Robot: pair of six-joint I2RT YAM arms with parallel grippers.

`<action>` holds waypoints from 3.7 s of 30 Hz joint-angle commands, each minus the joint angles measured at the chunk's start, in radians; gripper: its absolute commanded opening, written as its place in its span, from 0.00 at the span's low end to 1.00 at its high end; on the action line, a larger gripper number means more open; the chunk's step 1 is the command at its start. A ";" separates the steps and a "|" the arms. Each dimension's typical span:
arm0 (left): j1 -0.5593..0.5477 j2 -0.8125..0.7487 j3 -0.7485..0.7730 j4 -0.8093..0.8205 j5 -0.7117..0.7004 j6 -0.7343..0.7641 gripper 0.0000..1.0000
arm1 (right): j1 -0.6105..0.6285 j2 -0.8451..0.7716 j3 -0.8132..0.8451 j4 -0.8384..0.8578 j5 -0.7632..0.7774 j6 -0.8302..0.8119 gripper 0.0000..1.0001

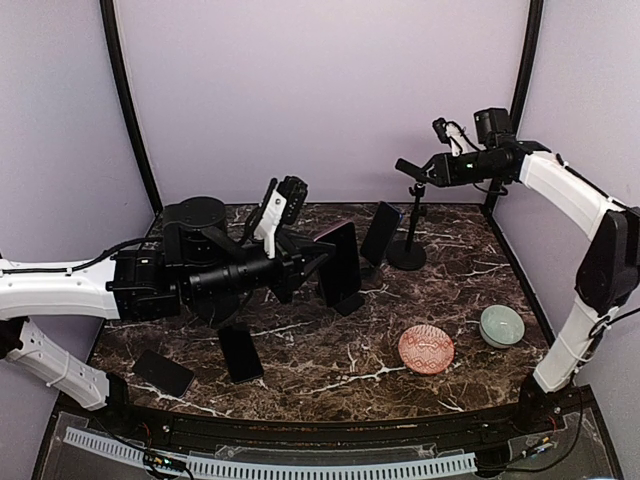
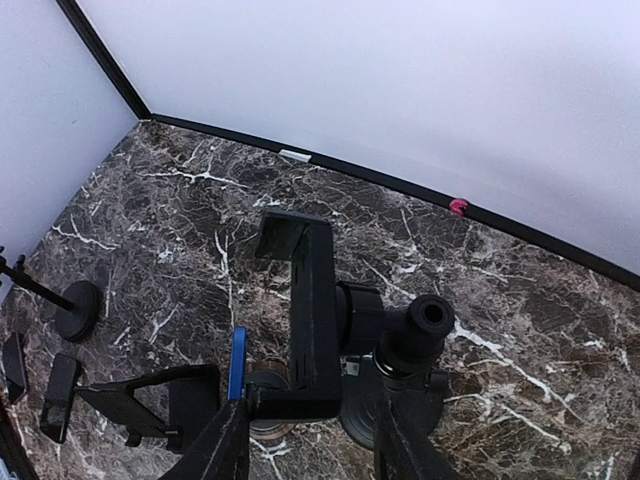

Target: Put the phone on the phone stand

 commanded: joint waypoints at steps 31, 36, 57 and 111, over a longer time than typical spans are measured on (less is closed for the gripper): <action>-0.003 0.027 0.050 0.035 0.035 0.015 0.00 | -0.110 0.059 0.047 0.061 -0.300 0.138 0.04; -0.003 0.027 0.049 0.034 0.039 0.018 0.00 | -0.123 -0.017 0.070 0.049 -0.257 0.078 0.00; -0.003 -0.106 0.150 -0.032 -0.138 0.219 0.00 | -0.121 -0.352 0.171 -0.145 -0.764 -0.110 0.00; -0.003 -0.221 0.385 -0.361 0.115 0.246 0.00 | 0.565 -0.147 -0.101 -0.234 -0.541 -0.507 0.00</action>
